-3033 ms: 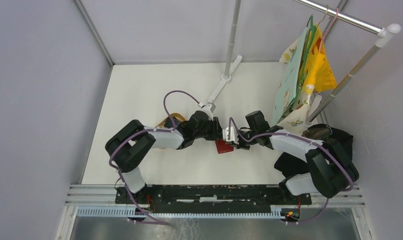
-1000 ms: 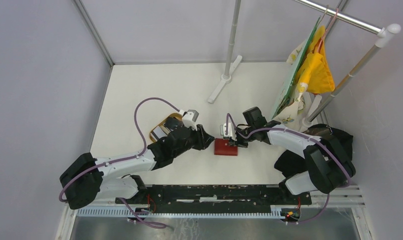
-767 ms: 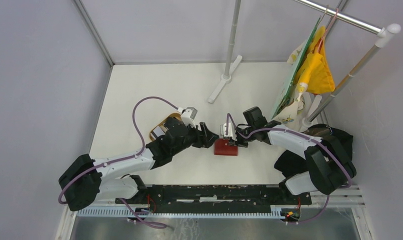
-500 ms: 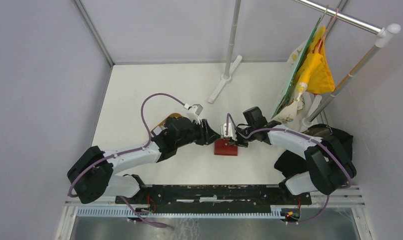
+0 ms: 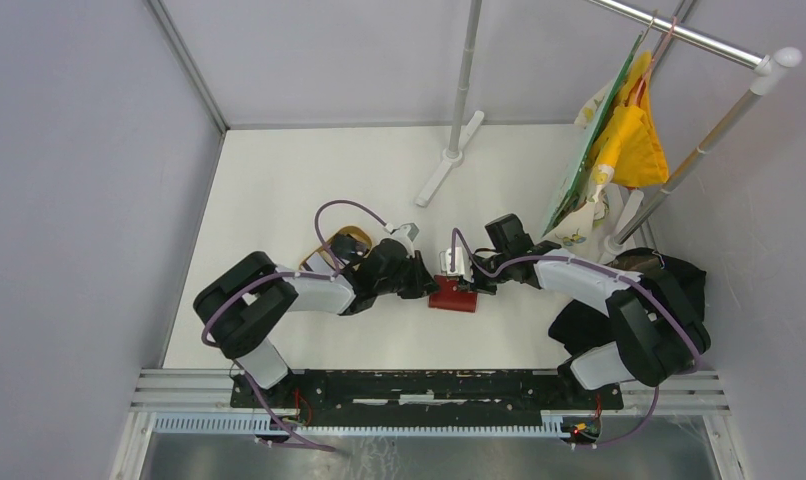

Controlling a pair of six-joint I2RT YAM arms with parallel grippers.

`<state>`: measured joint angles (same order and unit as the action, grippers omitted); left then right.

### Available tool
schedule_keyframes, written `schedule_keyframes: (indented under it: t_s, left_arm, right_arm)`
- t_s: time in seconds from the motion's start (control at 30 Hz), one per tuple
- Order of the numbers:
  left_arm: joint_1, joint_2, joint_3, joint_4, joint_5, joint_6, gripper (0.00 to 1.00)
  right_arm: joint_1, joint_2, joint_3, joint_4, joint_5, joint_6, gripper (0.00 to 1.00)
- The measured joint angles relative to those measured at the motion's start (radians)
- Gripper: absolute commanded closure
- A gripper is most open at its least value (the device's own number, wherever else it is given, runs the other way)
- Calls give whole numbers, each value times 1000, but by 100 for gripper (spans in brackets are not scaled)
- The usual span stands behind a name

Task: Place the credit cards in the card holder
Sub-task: Close the card holder at the center of the board.

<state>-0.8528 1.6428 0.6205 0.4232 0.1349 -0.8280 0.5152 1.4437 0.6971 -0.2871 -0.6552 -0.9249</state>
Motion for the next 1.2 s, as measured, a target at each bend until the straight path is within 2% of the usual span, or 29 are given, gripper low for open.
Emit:
schedule_keyframes:
  t_s: [0.27, 0.6, 0.9, 0.97, 1.03, 1.07, 1.1, 1.2]
  left_arm:
    - [-7, 24, 31, -3, -39, 0, 88]
    - [-24, 23, 89, -24, -23, 47, 86]
    - [-24, 79, 106, 12, -8, 71, 92]
    - [-24, 102, 110, 18, -11, 69, 94]
    - [-25, 103, 114, 16, -23, 69, 95]
    - [-27, 103, 114, 16, -28, 69, 96]
    - [-29, 103, 114, 15, -31, 69, 96]
    - [-31, 103, 117, 10, -43, 67, 96]
  right_arm:
    - [0, -15, 0, 2, 5, -20, 85]
    - [0, 8, 0, 2, 13, -24, 86]
    - [-21, -5, 0, 0, 13, -32, 84]
    - [-30, -25, 0, -1, 16, -39, 76]
    - [-39, -63, 0, -2, 21, -47, 53]
    - [-42, -84, 0, -2, 20, -50, 46]
    - [-46, -105, 0, 0, 20, -55, 43]
    - [-54, -121, 32, -9, 17, -76, 44]
